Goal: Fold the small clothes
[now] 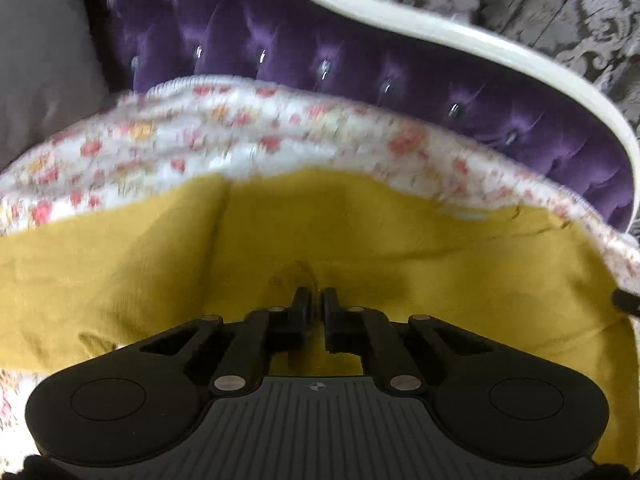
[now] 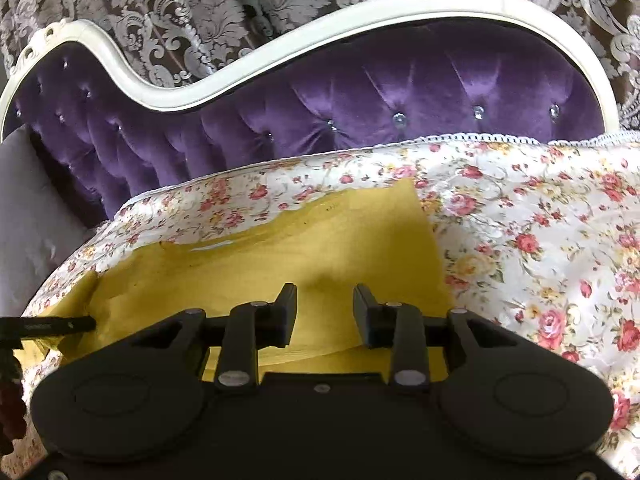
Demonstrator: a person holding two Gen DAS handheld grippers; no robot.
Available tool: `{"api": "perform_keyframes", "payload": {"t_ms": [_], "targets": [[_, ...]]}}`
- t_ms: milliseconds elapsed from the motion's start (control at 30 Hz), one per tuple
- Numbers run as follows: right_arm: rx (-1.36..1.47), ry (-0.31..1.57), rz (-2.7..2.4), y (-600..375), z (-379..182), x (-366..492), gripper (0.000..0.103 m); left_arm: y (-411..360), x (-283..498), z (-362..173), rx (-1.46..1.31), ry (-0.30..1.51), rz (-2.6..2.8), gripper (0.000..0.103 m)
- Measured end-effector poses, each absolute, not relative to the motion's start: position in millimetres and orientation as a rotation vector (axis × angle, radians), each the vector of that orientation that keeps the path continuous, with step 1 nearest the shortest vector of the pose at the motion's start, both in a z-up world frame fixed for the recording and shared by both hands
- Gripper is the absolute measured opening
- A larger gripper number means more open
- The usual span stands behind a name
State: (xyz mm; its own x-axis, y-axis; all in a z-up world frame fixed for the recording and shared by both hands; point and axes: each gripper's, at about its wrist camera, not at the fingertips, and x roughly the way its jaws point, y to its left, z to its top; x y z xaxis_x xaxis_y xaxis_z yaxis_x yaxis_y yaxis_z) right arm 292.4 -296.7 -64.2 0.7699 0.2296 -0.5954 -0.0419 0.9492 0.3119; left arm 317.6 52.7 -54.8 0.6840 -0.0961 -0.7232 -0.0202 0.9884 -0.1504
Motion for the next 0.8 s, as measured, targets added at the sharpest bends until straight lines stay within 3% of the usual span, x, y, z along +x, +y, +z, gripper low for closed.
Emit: {"api": "perform_keyframes", "payload": {"t_ms": [133, 233, 367, 467, 667, 700, 733, 767, 800], "targets": [[0.314, 0.667, 0.134, -303.8, -67.6, 292.2, 0.044, 28.9, 300.8, -15.0, 0.073, 0.578, -0.027, 0.007], [0.311, 0.658, 0.123, -308.9, -67.4, 291.3, 0.044, 27.7, 296.7, 4.7, 0.079, 0.486, -0.039, 0.007], [0.288, 0.651, 0.082, -316.2, -65.9, 299.0, 0.044, 41.4, 326.6, -31.5, 0.109, 0.672, 0.009, 0.008], [0.278, 0.647, 0.043, -321.1, -66.3, 313.7, 0.054, 57.4, 341.6, -68.0, 0.026, 0.826, 0.003, 0.009], [0.148, 0.692, 0.005, -313.9, -77.3, 356.4, 0.055, 62.7, 329.1, -73.9, 0.03, 0.795, 0.008, 0.011], [0.141, 0.712, 0.007, -313.7, -81.3, 362.8, 0.053, 61.6, 329.6, -72.7, 0.027, 0.794, 0.008, 0.011], [0.139, 0.743, 0.019, -314.0, -86.5, 369.9, 0.028, 62.6, 332.3, -72.6, 0.019, 0.793, 0.007, 0.011], [0.135, 0.763, 0.029, -313.4, -89.3, 373.8, 0.013, 64.1, 334.0, -72.3, 0.008, 0.793, 0.006, 0.011], [0.127, 0.757, 0.033, -313.0, -88.6, 374.6, 0.015, 65.2, 334.9, -71.2, -0.002, 0.793, 0.005, 0.011]]}}
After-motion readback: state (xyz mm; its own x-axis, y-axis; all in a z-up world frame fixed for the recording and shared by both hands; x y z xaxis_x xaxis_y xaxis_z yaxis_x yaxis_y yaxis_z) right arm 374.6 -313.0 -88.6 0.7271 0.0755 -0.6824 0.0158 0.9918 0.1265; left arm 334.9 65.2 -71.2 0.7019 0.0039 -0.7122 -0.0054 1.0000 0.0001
